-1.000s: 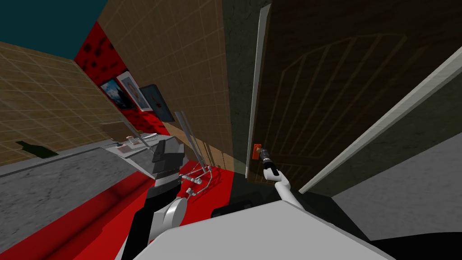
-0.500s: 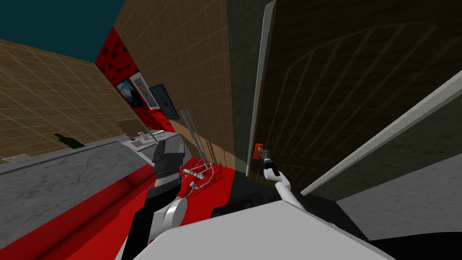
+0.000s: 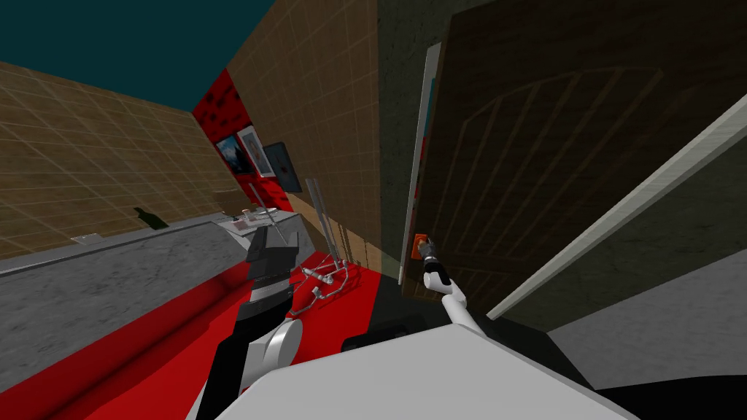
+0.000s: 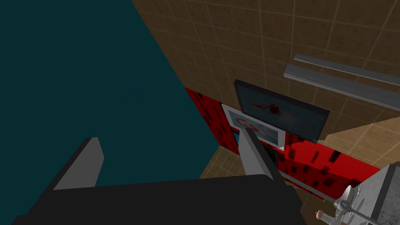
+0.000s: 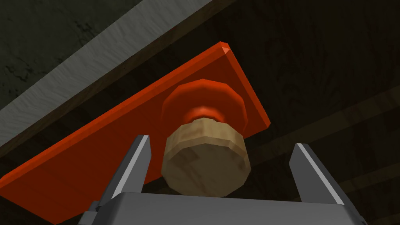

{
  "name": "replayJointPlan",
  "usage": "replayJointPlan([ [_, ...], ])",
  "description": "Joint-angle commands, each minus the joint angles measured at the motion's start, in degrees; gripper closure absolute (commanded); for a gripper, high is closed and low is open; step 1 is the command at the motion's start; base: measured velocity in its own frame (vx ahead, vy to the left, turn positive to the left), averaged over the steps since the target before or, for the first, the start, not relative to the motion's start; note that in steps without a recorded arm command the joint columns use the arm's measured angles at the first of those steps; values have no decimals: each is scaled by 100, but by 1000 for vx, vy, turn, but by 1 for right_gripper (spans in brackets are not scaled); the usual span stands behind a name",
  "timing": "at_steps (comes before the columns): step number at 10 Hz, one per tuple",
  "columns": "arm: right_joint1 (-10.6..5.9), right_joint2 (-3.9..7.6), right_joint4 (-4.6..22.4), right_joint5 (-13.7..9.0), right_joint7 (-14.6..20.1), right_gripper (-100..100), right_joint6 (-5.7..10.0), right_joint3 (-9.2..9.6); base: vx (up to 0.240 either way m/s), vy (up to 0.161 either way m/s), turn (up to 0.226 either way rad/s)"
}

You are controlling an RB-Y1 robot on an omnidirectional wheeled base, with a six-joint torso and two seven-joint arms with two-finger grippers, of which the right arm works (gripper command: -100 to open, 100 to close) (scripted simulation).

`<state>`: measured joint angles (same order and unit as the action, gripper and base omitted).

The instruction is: Pull the door open

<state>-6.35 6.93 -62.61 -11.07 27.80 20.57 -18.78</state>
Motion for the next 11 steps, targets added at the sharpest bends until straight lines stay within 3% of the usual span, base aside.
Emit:
replayJointPlan([
  [1,-18,-64,1,-175,277,-100,17,18,-50,17,40],
  [2,-11,-120,-38,-334,434,-100,11,23,-69,0,69],
  [3,-11,-120,-38,-334,500,-100,11,23,-50,-8,25],
  [5,3,-236,-123,-664,870,-100,0,34,-65,-26,60],
  [6,3,-236,-123,-664,955,-100,0,34,-61,-24,32],
  [8,16,-357,-216,-997,1315,-100,-9,44,-74,-14,71],
  [9,16,-357,-216,-997,1411,-100,-9,44,-72,-10,20],
  [11,28,-477,-310,-1316,1765,-100,-16,52,-76,-19,45],
])
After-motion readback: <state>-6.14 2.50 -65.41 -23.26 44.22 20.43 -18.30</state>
